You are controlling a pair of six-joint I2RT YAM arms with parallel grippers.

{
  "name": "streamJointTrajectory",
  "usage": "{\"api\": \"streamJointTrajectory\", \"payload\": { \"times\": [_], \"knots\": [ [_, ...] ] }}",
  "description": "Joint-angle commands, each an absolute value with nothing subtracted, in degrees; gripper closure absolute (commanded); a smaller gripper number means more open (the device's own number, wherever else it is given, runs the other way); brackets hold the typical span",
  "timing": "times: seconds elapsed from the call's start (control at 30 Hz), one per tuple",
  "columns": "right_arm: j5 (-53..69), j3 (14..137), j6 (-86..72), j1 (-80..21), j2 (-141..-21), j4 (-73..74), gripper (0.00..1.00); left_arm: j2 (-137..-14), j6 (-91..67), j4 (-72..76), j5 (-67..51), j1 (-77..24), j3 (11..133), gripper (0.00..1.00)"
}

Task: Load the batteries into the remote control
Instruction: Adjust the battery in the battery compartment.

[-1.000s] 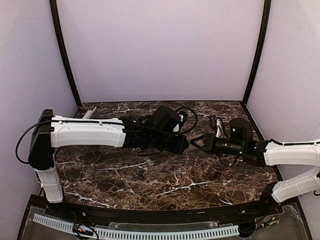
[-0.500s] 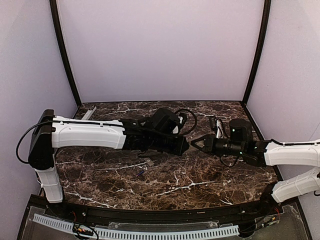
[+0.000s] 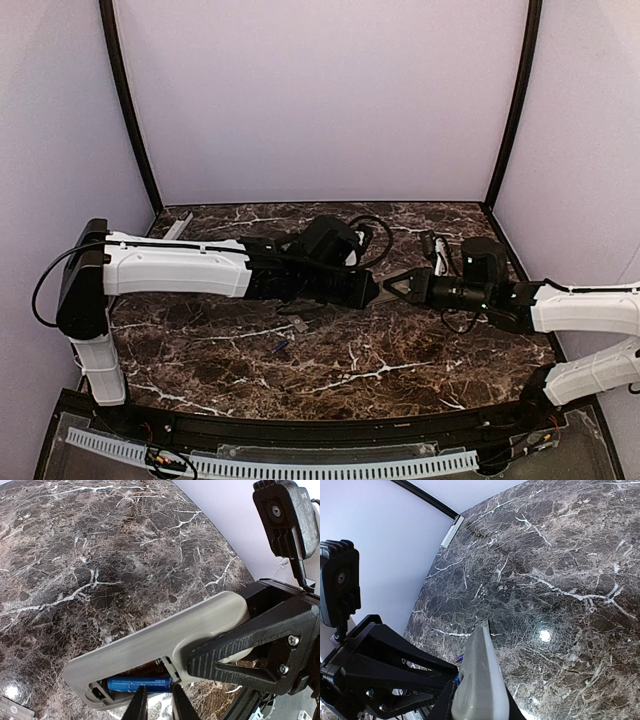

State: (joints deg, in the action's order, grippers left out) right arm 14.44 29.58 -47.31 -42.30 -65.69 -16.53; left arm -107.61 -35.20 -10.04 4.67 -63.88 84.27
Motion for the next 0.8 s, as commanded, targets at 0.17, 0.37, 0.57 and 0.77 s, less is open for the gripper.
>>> {"api": "streamJointTrajectory", "payload": {
  "times": [0.17, 0.37, 0.57, 0.77],
  "knots": [
    [17.7, 30.2, -47.4, -43.2, -63.1, -25.9, 1.0, -109.7, -35.5, -18.2, 7.0, -62.4, 84.9, 0.83],
    [18.1, 30.0, -47.5, -43.1, -63.1, -26.6, 1.0, -111.0, -35.9, -20.4, 8.2, -62.3, 85.9, 0.83],
    [18.4, 29.7, -47.6, -43.1, -62.7, -27.0, 1.0, -111.5, -36.4, -21.5, 9.0, -61.9, 86.1, 0.83],
    [18.5, 29.5, -47.8, -43.1, -62.3, -27.6, 1.0, -112.3, -36.6, -22.4, 9.2, -61.9, 86.6, 0.83]
  ]
}}
